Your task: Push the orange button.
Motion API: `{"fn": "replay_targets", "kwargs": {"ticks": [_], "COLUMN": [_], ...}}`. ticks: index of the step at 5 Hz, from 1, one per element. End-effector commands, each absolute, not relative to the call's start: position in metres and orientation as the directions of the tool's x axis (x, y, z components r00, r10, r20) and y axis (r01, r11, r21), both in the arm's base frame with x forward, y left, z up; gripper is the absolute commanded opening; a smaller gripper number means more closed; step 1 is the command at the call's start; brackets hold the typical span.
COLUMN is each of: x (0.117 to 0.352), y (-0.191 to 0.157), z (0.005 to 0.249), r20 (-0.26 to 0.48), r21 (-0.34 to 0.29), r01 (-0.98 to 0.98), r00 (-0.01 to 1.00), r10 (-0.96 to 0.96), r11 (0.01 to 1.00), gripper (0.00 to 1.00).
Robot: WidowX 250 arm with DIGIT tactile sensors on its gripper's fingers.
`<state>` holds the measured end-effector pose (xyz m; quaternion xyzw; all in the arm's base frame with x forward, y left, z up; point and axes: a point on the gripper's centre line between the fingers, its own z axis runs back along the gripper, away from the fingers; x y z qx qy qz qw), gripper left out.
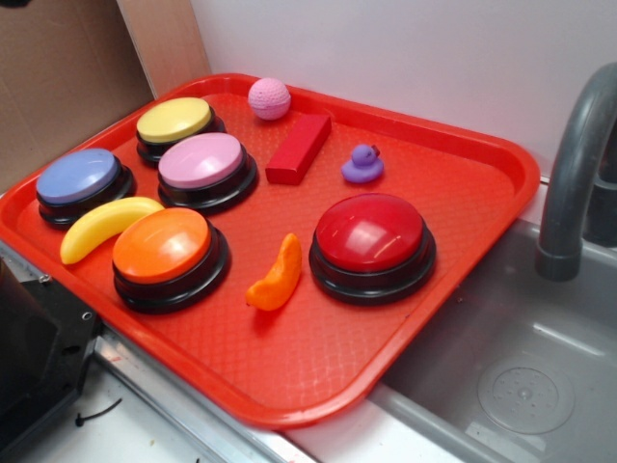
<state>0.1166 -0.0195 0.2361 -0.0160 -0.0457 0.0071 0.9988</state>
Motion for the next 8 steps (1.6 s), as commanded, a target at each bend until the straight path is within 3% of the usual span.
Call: {"fn": "replay_targets", "kwargs": {"ticks": [1,2,4,5,6,8], "x": [0.117,0.140,0.153,0.157,0.168,0.179], "y": [-0.019,-0.022,-0.019,-0.019,-0.021,-0.033], "z": [0.236,0.187,0.118,0.098,0.073,0.060], "r20": [0.091,0.064,0.109,0.141,0.065,0.074], "r21": [-0.033,-0.016,-0.010,0.032,0.062,0.021], "r01": [-0.013,0.085,0.184,0.250,0.274,0.323], "r00": [0.996,0.994,0.977,0.957,0.958,0.943], "r10": [0.016,-0.084,-0.182,-0.252,-0.278,-0.324], "r11": [0.999,0.996,0.983,0.968,0.960,0.946], "gripper": [1.00,1.00,1.00,1.00,1.00,1.00]}}
